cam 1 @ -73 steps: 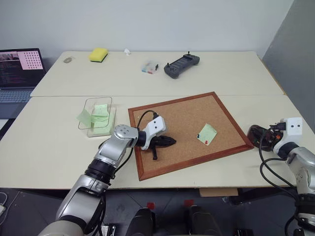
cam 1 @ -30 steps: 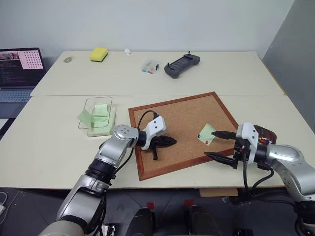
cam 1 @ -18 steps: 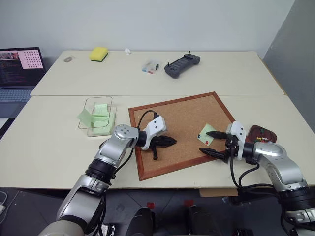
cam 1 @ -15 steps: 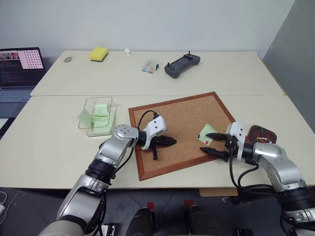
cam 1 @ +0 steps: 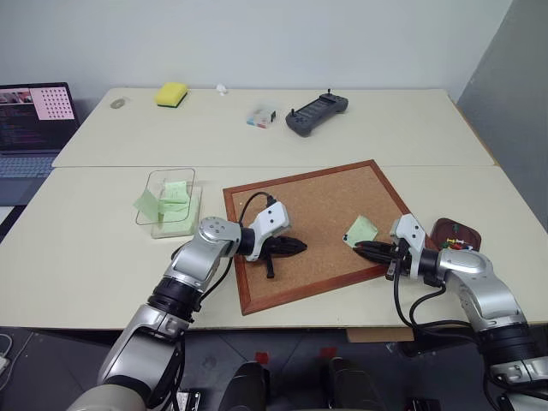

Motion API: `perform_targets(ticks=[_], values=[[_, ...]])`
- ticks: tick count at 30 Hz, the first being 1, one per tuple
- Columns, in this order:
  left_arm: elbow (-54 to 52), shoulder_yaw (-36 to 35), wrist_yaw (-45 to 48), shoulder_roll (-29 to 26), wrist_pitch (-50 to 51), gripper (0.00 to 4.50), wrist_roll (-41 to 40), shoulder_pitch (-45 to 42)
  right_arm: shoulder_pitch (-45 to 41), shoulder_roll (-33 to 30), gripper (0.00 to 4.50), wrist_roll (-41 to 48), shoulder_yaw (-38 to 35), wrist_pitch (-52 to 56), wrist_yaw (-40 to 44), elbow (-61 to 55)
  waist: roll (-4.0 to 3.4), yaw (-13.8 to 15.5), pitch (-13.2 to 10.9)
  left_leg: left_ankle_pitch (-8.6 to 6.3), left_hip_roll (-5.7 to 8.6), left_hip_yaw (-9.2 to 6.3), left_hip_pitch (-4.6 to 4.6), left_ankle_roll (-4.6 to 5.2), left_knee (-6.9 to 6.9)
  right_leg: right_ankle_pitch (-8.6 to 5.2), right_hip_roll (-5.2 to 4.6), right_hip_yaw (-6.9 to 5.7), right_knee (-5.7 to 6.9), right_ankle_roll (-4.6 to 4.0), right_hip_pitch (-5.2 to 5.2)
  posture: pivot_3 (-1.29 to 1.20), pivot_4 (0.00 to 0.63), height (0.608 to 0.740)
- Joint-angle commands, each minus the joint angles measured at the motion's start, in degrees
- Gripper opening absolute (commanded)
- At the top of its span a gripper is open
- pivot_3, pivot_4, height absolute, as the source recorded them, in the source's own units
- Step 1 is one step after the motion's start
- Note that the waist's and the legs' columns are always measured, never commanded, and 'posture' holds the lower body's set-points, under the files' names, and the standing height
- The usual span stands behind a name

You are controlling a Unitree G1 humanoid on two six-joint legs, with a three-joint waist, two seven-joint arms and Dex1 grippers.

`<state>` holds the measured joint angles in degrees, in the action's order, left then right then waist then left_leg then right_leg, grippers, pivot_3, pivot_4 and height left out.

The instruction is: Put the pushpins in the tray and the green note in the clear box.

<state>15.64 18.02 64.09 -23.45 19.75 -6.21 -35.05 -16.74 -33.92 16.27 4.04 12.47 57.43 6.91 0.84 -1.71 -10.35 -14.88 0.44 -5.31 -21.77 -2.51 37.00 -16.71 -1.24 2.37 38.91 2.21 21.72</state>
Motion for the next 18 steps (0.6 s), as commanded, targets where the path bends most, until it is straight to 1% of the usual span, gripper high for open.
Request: perform_targets(ticks=[1,5,10,14,18], values=[[-1.1,1.5,0.3,0.0,0.9,0.00,0.6,1.2,-1.5,0.1,0.08,0.5,-1.3,-0.3,0.0,-0.1,0.00,0.0,0.0,0.00,0.00,0.00,0.01,0.00,0.00,0.00,0.00,0.00,0.00,0.00,0.00,0.00,0.150,0.740],[-1.2,1.6,0.2,0.1,1.0,0.00,0.6,1.3,-1.4,-0.3,0.08,1.8,-2.1,0.3,0.7,-1.3,0.00,0.0,0.0,0.00,0.00,0.01,0.01,0.00,0.01,0.00,0.00,0.01,0.00,0.00,0.00,0.00,0.150,0.740],[-1.1,1.6,0.0,0.2,0.9,0.00,0.6,1.5,-1.5,-0.4,0.08,8.6,-6.1,7.2,-0.1,-7.8,-0.01,0.0,0.0,0.00,0.00,0.00,-0.02,0.00,0.01,0.00,0.00,0.01,0.00,0.00,0.02,0.00,0.150,0.740],[-0.9,1.6,0.0,0.3,1.0,0.00,0.4,1.8,-0.7,-1.7,0.08,10.6,-8.4,11.0,-1.4,-12.3,-0.01,0.0,0.0,0.00,0.00,-0.07,-0.06,0.00,0.00,0.00,-0.01,-0.01,0.01,0.00,0.04,0.00,0.150,0.740],[-1.0,1.8,0.0,0.5,0.9,0.00,0.4,2.0,0.3,-2.3,0.08,12.5,-11.4,14.1,-3.7,-14.3,-0.01,0.1,0.0,0.00,0.01,-0.10,-0.06,0.00,0.00,0.00,-0.01,-0.03,-0.02,0.00,0.02,0.00,0.150,0.740]])
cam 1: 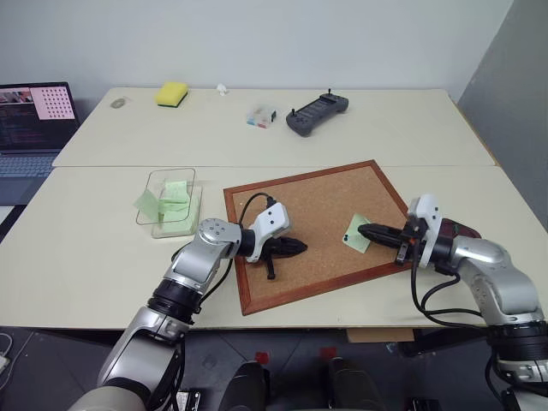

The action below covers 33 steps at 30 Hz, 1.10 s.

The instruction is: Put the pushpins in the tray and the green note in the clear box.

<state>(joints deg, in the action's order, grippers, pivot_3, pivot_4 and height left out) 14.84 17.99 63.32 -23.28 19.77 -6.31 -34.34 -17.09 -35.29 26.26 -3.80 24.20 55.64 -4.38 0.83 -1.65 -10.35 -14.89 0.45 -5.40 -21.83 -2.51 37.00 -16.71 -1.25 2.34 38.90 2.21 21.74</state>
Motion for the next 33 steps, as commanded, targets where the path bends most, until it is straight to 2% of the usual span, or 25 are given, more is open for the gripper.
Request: perform_targets(ticks=[1,6,10,13,19,28,30,31,33], values=[[-0.2,1.8,0.7,0.4,0.9,0.00,0.5,1.3,0.9,-1.1,0.08,2.9,-4.4,2.9,-2.5,-3.5,0.00,0.0,0.0,0.00,0.00,0.02,0.00,0.00,0.00,0.00,0.00,-0.01,0.00,0.00,0.00,0.00,0.150,0.740],[-0.4,1.9,0.8,0.5,0.7,0.00,0.6,1.3,0.8,-0.6,0.08,5.9,-12.7,7.7,-10.6,-3.4,0.00,0.1,0.0,0.00,0.01,0.03,-0.01,0.00,0.00,0.00,-0.01,0.00,0.00,0.00,0.00,0.00,0.150,0.740],[-0.6,1.9,0.9,0.3,0.7,0.00,0.6,1.5,2.1,-1.0,0.08,-0.2,-19.6,4.8,-22.3,0.1,0.00,0.1,0.0,0.00,0.02,0.04,-0.02,0.00,0.00,0.00,-0.02,0.01,0.00,0.00,0.01,0.00,0.150,0.740],[-0.6,1.9,1.0,0.3,0.6,0.00,0.6,1.5,5.1,-0.8,0.08,-2.4,-22.6,5.4,-27.7,0.5,0.00,0.3,0.0,0.00,0.03,0.03,-0.04,0.00,-0.02,0.00,-0.03,0.00,0.00,0.00,0.01,0.00,0.150,0.740],[0.4,2.2,1.4,0.5,0.1,0.00,0.8,0.8,9.3,0.1,0.08,-1.8,-22.9,9.8,-30.0,0.1,-0.08,0.0,0.0,0.00,0.02,0.17,0.00,0.00,-0.04,-0.01,-0.01,0.13,0.03,-0.02,0.03,0.00,0.150,0.740],[1.3,2.1,1.5,0.8,-0.2,0.00,0.9,0.0,7.2,1.2,0.08,-1.5,-23.6,12.4,-33.1,3.4,-0.08,0.1,0.0,0.00,0.03,0.24,0.03,0.01,-0.02,-0.01,-0.01,0.16,0.02,-0.01,-0.01,0.00,0.150,0.740],[0.8,2.0,1.5,0.7,0.0,0.00,0.9,0.3,6.9,1.3,0.49,-1.5,-23.6,12.2,-33.2,3.7,-0.08,0.1,0.0,0.00,0.03,0.24,0.03,0.01,-0.02,-0.01,-0.01,0.17,0.02,-0.01,0.00,0.00,0.150,0.740],[0.5,2.0,1.5,0.5,0.1,0.00,0.8,0.6,6.8,1.3,0.52,-1.5,-23.5,12.0,-33.1,3.9,-0.08,0.1,0.0,0.00,0.03,0.24,0.03,0.01,-0.02,-0.01,-0.01,0.16,0.02,-0.01,-0.01,0.00,0.150,0.740],[0.3,1.9,1.4,0.3,0.1,0.00,0.9,0.9,6.6,1.1,0.99,-1.7,-23.2,11.6,-33.0,4.4,-0.08,0.1,0.0,0.00,0.03,0.23,0.03,0.01,-0.03,-0.01,-0.01,0.16,0.02,-0.01,0.00,0.00,0.150,0.740]])
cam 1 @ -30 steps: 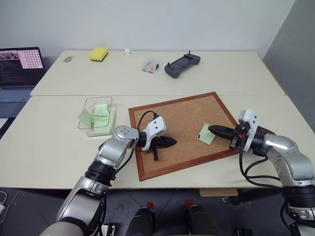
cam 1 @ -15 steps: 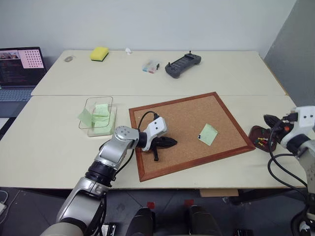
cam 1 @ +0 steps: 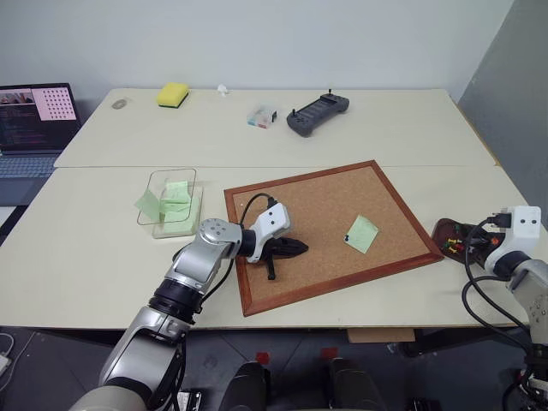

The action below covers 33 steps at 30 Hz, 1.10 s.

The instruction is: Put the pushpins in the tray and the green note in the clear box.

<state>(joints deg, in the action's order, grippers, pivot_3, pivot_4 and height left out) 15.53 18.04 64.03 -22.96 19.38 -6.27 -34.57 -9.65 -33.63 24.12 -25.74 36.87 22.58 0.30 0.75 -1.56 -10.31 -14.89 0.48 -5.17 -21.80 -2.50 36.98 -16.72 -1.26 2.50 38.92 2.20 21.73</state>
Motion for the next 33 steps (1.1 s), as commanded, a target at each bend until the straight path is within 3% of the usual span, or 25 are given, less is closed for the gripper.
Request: perform_targets(ticks=[1,16,26,33], values=[[-0.4,1.8,0.7,-0.1,0.6,0.00,0.8,1.2,-0.9,-0.6,1.34,0.3,-1.2,-1.2,0.1,-0.1,0.00,0.0,0.0,0.00,0.00,0.00,0.00,0.00,0.00,0.00,0.00,0.00,0.00,0.00,0.00,0.00,0.150,0.740],[-0.4,1.5,0.5,0.0,0.9,0.00,0.7,0.7,-0.9,-1.6,4.48,-1.8,0.1,-3.0,0.2,1.4,0.00,0.0,0.0,0.00,-0.01,0.01,0.00,0.00,0.00,0.00,0.01,0.00,0.00,0.00,0.01,0.00,0.150,0.740],[0.0,1.4,0.5,0.1,0.8,0.00,0.7,0.4,-1.7,-1.3,4.48,-1.4,-0.1,-5.2,1.4,1.4,0.00,0.0,0.0,0.00,0.00,0.01,0.00,0.00,0.00,0.00,0.00,0.00,0.00,0.00,0.01,0.00,0.150,0.740],[0.1,1.2,0.5,-0.1,1.0,0.00,0.7,0.4,2.0,-3.7,4.48,5.5,1.3,-4.2,12.4,-8.7,0.00,-0.1,0.0,0.00,-0.02,0.00,0.00,0.00,0.00,0.00,0.02,0.00,0.00,0.00,0.01,0.00,0.150,0.740]])
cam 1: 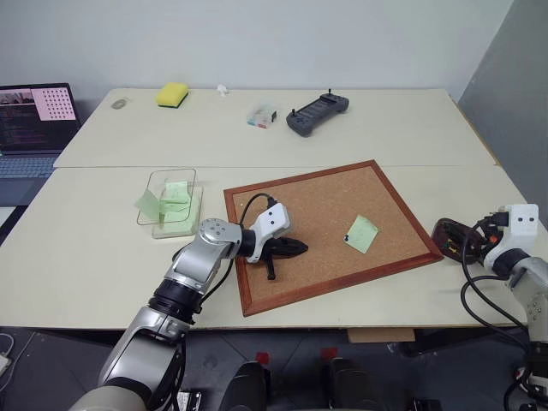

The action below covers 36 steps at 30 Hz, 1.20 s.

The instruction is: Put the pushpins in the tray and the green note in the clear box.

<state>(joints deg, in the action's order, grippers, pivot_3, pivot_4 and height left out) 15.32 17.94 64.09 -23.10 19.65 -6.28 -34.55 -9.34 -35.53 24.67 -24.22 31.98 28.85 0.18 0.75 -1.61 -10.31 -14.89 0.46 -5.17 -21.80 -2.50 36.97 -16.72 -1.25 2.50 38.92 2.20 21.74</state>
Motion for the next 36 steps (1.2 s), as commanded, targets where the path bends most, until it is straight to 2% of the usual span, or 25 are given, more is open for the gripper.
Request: perform_targets(ticks=[1,3,7,10,14,22,27,30,36], values=[[0.4,1.3,0.4,0.0,0.7,0.00,0.7,0.3,2.9,-2.5,4.48,6.8,1.3,1.1,9.2,-12.3,-0.01,0.0,0.0,0.00,0.00,0.00,0.00,0.00,0.00,0.00,0.00,0.00,0.00,0.00,0.00,0.00,0.150,0.740],[0.6,1.2,0.5,0.0,0.8,0.00,0.7,0.1,5.3,-4.6,4.48,8.6,5.4,1.5,15.1,-18.4,-0.01,0.0,0.0,0.00,-0.03,-0.05,-0.01,0.00,0.00,0.00,0.04,-0.03,0.00,0.00,0.00,0.00,0.150,0.740],[1.2,1.3,0.7,0.1,0.8,0.00,0.9,-0.4,5.3,-6.1,4.48,6.2,14.1,-1.3,20.5,-22.2,0.05,-0.1,0.0,0.00,-0.02,-0.09,0.00,0.00,0.04,-0.01,0.06,-0.06,-0.01,0.02,-0.03,0.00,0.150,0.740],[1.4,1.4,0.6,0.3,0.7,0.00,1.0,-0.8,0.9,-3.4,4.48,3.2,21.4,-3.3,20.9,-20.1,0.09,-0.1,-0.1,0.00,-0.01,-0.05,0.02,0.00,0.06,-0.02,0.06,-0.04,-0.03,0.05,-0.05,0.00,0.150,0.740],[1.0,1.3,0.8,0.0,0.9,0.00,0.9,-0.7,-3.8,0.2,4.48,0.2,27.2,-5.6,21.8,-14.2,0.10,0.0,-0.1,0.01,-0.02,-0.11,0.01,-0.01,0.06,-0.01,0.07,-0.07,-0.01,0.03,-0.03,0.00,0.150,0.740],[-0.4,1.0,0.8,-1.1,1.7,0.00,0.8,-0.1,-10.7,5.9,4.48,-7.3,31.8,-13.5,21.0,1.7,0.12,0.0,-0.1,0.01,-0.02,-0.20,-0.03,-0.02,0.03,0.00,0.02,-0.14,-0.01,0.00,0.02,0.00,0.150,0.740],[-0.9,0.9,0.6,-1.3,2.1,0.00,0.8,0.1,-11.4,7.4,4.48,-7.8,31.3,-15.3,21.6,5.4,0.12,-0.2,-0.1,0.01,-0.03,-0.19,-0.03,-0.01,0.03,0.00,0.03,-0.14,0.00,0.00,0.03,0.00,0.150,0.740],[-1.2,0.9,0.6,-1.5,2.3,0.00,0.7,0.2,-11.7,7.9,4.05,-7.1,30.4,-15.2,21.7,6.3,0.12,-0.2,-0.1,0.01,-0.04,-0.20,0.00,-0.01,0.04,0.01,0.04,-0.13,0.03,0.00,0.02,0.00,0.150,0.740],[-1.1,1.1,0.6,-1.3,2.3,0.00,0.7,0.0,-12.3,9.1,2.66,-6.0,28.5,-13.7,20.9,6.9,0.12,-0.2,-0.1,0.01,-0.04,-0.21,-0.01,-0.01,0.02,0.01,0.05,-0.15,0.03,-0.01,0.03,0.00,0.150,0.740]])
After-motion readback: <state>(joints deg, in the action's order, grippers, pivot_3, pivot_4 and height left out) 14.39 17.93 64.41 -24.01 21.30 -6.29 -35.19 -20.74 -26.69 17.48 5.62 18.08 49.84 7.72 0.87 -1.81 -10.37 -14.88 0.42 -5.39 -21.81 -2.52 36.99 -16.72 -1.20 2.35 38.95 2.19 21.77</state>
